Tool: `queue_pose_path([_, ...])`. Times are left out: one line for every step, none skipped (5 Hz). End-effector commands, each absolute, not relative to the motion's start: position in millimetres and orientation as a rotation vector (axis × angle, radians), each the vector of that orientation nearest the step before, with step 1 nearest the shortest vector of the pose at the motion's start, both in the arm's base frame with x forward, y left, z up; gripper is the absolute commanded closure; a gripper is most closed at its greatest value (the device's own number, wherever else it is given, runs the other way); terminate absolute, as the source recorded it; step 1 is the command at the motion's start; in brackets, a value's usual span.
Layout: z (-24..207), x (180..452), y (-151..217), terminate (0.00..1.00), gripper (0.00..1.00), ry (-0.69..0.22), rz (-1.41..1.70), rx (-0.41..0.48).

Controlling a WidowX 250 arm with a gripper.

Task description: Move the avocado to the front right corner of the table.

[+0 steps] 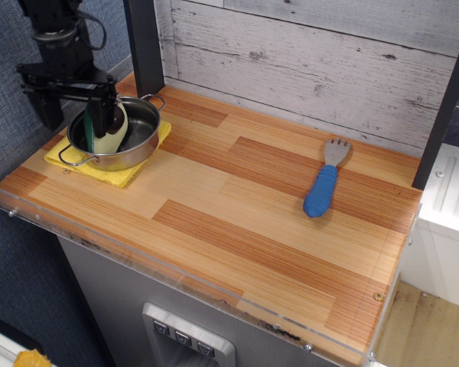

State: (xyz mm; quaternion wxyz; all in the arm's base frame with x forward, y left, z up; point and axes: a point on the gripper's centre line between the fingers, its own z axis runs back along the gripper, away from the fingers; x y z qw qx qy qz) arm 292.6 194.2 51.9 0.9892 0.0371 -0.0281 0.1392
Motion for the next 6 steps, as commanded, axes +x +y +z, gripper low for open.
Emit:
queue_pose_path([71,306,191,0.0,0.0,-0.101,0.238,0.11])
queue_pose_path([66,315,183,0.0,0.0,-0.086,0.202,0.11])
queue_pose_path([59,321,174,0.0,0.0,-0.073,0.177,0.108])
queue_pose_path([50,327,165,0.0,0.0,-0.049,0.149,0.104])
queue_pose_path([47,327,161,0.0,0.0,-0.041,0.154,0.11])
queue_pose_path([44,327,161,0.0,0.0,-0.025,0.173,0.113])
